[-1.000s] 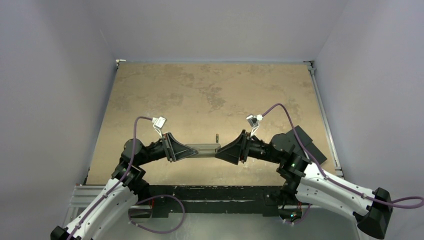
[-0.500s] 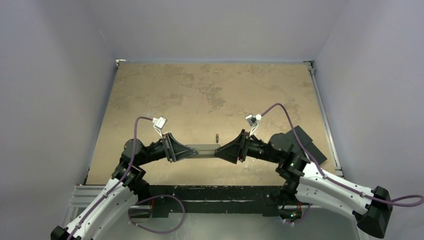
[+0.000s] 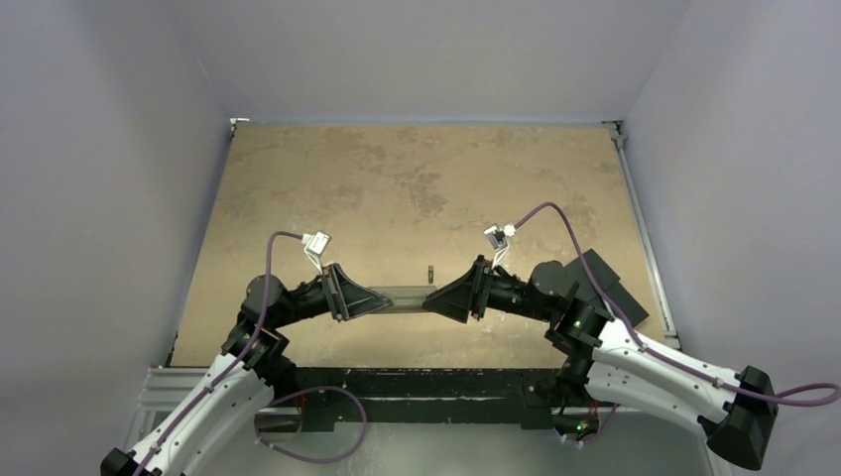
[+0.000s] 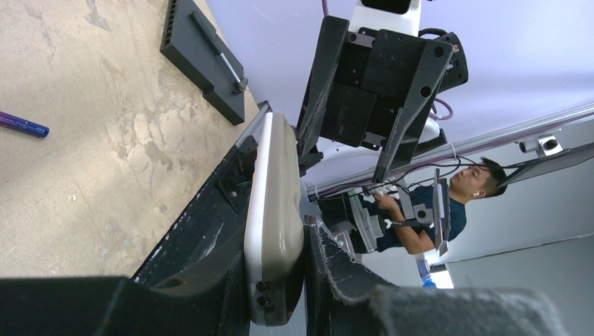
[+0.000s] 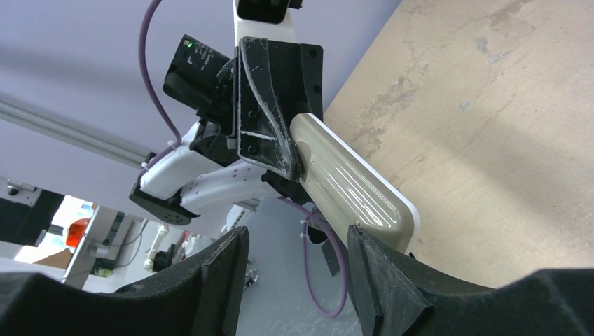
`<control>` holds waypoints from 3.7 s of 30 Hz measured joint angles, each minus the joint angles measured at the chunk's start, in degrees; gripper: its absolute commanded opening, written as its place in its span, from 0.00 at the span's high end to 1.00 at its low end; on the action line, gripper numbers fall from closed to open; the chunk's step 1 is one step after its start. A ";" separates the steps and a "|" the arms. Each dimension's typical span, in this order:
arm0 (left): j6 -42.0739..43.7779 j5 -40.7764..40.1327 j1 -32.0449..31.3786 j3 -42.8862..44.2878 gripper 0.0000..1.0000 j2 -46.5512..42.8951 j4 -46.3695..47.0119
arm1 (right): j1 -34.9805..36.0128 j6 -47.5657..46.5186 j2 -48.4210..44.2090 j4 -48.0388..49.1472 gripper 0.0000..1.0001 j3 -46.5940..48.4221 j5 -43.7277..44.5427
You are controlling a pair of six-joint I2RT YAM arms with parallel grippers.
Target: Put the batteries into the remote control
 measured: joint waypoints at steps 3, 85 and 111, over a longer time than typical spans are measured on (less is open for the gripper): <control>-0.02 -0.02 0.02 0.00 1.00 0.11 -0.02 | 0.00 -0.55 0.39 -1.73 0.38 1.14 0.33; 2.03 -1.20 0.42 0.17 1.00 3.69 -3.34 | 7.13 -7.54 6.69 -16.15 0.36 8.46 16.02; 1.84 -2.08 0.44 0.17 1.00 3.76 -3.23 | 7.98 -7.58 9.16 -17.81 0.35 10.51 18.29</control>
